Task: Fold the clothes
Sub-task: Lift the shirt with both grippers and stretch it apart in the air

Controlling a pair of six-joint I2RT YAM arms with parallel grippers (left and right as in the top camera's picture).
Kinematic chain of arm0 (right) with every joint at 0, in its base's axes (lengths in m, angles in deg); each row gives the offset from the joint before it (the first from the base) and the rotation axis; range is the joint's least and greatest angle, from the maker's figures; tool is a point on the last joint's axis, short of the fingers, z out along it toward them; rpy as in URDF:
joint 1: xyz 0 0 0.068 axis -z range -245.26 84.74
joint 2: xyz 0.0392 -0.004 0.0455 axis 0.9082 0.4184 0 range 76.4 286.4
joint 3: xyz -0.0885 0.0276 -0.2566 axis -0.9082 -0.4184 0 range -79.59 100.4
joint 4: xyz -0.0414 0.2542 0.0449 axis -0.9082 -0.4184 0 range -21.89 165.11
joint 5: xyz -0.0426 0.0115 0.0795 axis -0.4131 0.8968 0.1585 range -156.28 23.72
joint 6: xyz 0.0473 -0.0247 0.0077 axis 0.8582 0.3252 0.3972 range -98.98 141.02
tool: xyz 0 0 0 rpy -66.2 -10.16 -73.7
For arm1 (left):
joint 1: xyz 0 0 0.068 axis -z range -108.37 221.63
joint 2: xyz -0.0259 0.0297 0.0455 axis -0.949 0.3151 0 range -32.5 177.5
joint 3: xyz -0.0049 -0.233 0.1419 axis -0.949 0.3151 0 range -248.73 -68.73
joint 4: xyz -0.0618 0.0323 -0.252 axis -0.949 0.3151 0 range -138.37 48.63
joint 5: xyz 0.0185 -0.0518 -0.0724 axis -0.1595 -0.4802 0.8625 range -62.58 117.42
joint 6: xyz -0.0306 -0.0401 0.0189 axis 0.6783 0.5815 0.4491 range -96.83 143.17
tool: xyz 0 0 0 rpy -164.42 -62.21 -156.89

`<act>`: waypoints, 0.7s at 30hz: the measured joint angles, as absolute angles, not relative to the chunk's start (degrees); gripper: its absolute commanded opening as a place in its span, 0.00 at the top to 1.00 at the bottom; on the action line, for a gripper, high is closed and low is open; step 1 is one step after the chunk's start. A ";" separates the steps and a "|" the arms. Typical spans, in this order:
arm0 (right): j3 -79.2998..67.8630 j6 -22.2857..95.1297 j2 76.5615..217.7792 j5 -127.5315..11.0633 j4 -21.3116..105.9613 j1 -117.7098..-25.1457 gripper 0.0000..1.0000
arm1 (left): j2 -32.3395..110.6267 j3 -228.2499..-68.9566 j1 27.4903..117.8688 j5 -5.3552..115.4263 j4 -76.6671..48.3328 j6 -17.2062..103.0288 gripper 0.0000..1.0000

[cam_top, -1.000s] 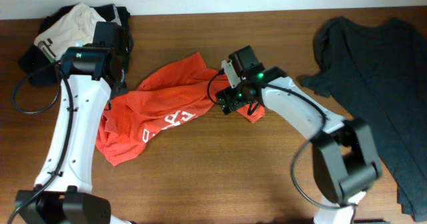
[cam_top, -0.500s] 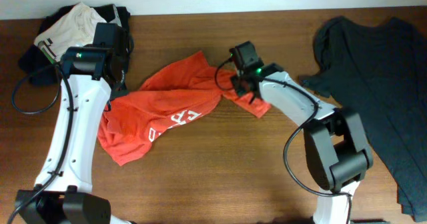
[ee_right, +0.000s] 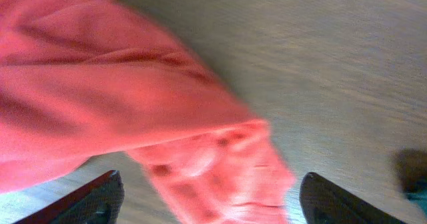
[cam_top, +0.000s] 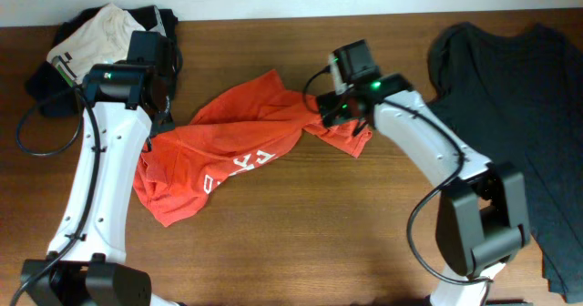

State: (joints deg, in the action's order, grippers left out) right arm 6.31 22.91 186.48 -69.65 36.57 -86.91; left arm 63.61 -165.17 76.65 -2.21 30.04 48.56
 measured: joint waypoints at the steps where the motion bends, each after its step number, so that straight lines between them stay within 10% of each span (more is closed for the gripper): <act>1: 5.68 21.97 186.72 -69.55 37.68 -88.27 0.30 | 63.61 -165.17 76.65 -2.21 30.04 48.56 1.00; 9: 3.95 20.73 195.38 -72.80 42.31 -89.69 0.37 | 63.61 -165.17 76.65 -2.21 30.69 48.56 1.00; 16: 3.80 20.60 197.23 -74.48 44.41 -89.69 0.89 | 63.61 -165.17 76.65 -2.21 30.67 48.56 1.00; 21: 5.35 22.15 197.21 -78.29 39.63 -89.69 0.96 | 63.61 -165.17 76.93 -2.23 31.11 48.56 1.00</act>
